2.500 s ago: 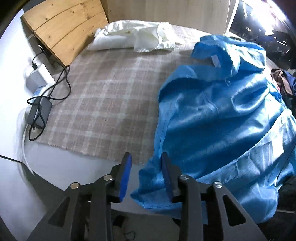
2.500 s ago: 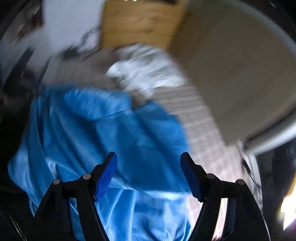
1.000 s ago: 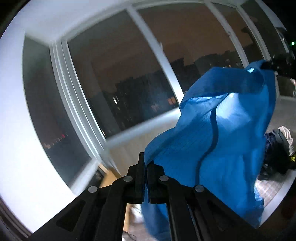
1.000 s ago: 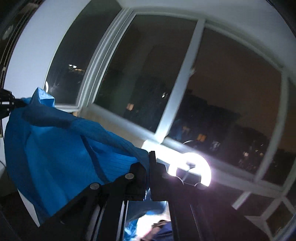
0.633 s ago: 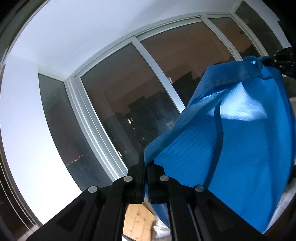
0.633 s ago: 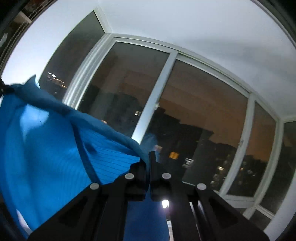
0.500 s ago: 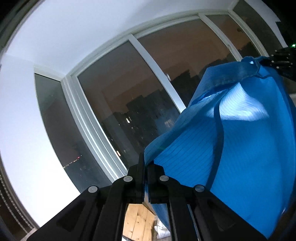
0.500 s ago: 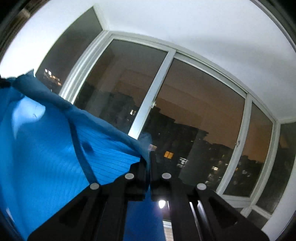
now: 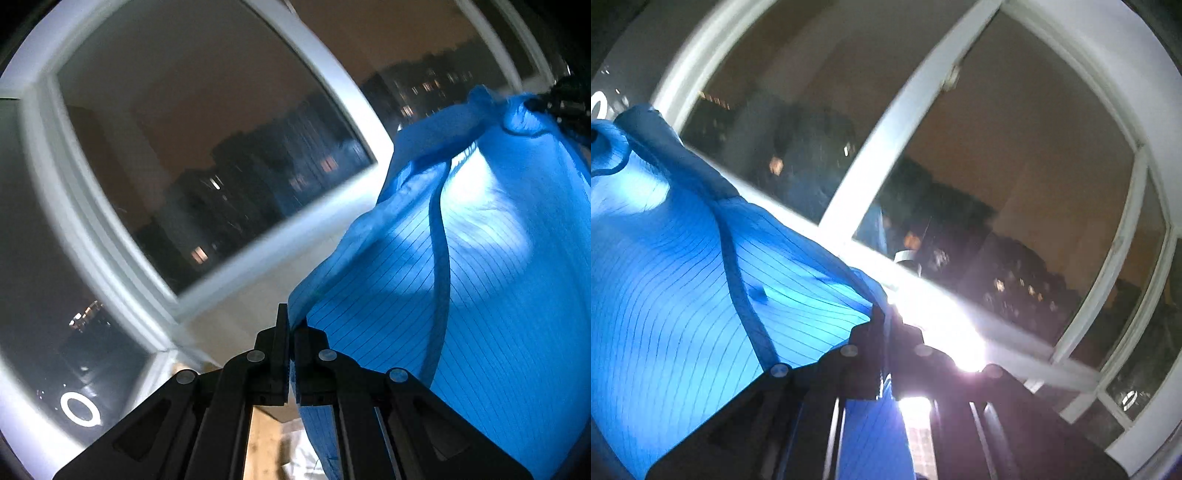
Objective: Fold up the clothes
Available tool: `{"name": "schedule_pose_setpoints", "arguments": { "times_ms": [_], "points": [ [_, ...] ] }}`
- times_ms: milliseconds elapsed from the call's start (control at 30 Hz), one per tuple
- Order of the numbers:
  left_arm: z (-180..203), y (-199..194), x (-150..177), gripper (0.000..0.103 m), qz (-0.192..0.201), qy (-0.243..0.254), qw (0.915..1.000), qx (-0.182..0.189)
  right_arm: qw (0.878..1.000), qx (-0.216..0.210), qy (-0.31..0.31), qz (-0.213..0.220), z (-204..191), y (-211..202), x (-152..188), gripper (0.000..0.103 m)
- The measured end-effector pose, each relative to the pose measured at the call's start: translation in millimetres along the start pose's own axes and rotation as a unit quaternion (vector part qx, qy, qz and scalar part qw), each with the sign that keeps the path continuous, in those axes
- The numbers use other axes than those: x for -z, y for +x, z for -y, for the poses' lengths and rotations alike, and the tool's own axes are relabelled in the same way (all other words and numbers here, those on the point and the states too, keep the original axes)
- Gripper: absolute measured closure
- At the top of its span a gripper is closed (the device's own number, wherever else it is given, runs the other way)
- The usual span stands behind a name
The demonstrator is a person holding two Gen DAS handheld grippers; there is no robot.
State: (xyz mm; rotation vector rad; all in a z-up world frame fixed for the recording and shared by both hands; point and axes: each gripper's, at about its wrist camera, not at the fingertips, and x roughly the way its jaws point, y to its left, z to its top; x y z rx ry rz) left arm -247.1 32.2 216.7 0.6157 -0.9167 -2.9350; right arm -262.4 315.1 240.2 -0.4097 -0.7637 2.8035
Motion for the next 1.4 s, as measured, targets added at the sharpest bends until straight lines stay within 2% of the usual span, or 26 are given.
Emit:
{"name": "schedule_pose_setpoints", "arguments": {
  "times_ms": [167,233,300,367,400,433,467,533,600,733,833,900,1000,1033,1133,1267,1400],
  "points": [
    [71.3,131.7,40.6,0.102,-0.068,0.027,0.9964,0.042,0.994,0.011,-0.033,-0.107,-57.5,125.0,71.1,0.101],
    [107.0,185.6,59.6,0.102,-0.122,0.033,0.9899,0.064,0.987,0.017,-0.049,-0.154,-82.1,168.7,102.1,0.101],
    [139.0,222.8,80.2,0.098,-0.177,0.042,0.9788,0.095,0.971,-0.002,-0.079,-0.224,-110.1,204.6,135.0,0.096],
    [168.8,250.0,100.6,0.098,-0.219,0.061,0.9667,0.118,0.952,-0.041,-0.105,-0.286,-137.9,224.9,170.8,0.088],
    [175.1,252.4,106.4,0.098,-0.225,0.068,0.9643,0.121,0.941,-0.058,-0.118,-0.311,-150.0,232.0,186.7,0.085],
    [181.2,254.7,112.1,0.098,-0.231,0.076,0.9619,0.124,0.938,-0.068,-0.13,-0.315,-156.3,228.8,195.7,0.074],
    [181.3,250.5,114.3,0.098,-0.228,0.077,0.9622,0.127,0.935,-0.078,-0.136,-0.318,-160.2,222.9,203.9,0.055],
    [172.5,236.9,115.5,0.098,-0.214,0.078,0.9641,0.135,0.933,-0.108,-0.109,-0.325,-152.7,193.4,214.6,0.037],
    [146.6,226.1,107.7,0.098,-0.208,0.06,0.9672,0.133,0.93,-0.137,-0.082,-0.331,-145.2,163.8,225.3,0.037],
    [92.4,169.5,140.9,0.09,-0.203,0.007,0.9702,0.131,0.919,-0.196,-0.028,-0.341,-130.1,104.8,246.7,0.035],
    [70.7,122.0,188.9,0.086,-0.218,-0.018,0.9692,0.112,0.906,-0.236,-0.004,-0.35,-129.1,55.8,270.7,0.033],
    [70.7,92.6,231.5,0.086,-0.245,-0.052,0.9608,0.119,0.895,-0.263,0.006,-0.361,-141.5,24.9,292.6,0.033],
    [74.4,31.8,291.2,0.086,-0.286,-0.101,0.9427,0.138,0.866,-0.305,0.038,-0.393,-165.4,-19.7,331.5,0.033],
    [82.5,19.7,302.9,0.085,-0.295,-0.108,0.9385,0.143,0.858,-0.315,0.047,-0.403,-172.4,-30.8,342.2,0.033],
    [106.9,-16.1,337.4,0.086,-0.322,-0.129,0.9248,0.156,0.843,-0.33,0.06,-0.421,-187.0,-51.8,360.2,0.033],
    [139.4,-63.9,383.4,0.087,-0.358,-0.156,0.9044,0.172,0.848,-0.328,0.048,-0.414,-197.8,-69.6,359.5,0.033],
    [130.8,-91.0,376.8,0.087,-0.34,-0.173,0.9101,0.162,0.848,-0.329,0.031,-0.415,-208.3,-72.1,357.0,0.033]
  ]
}}
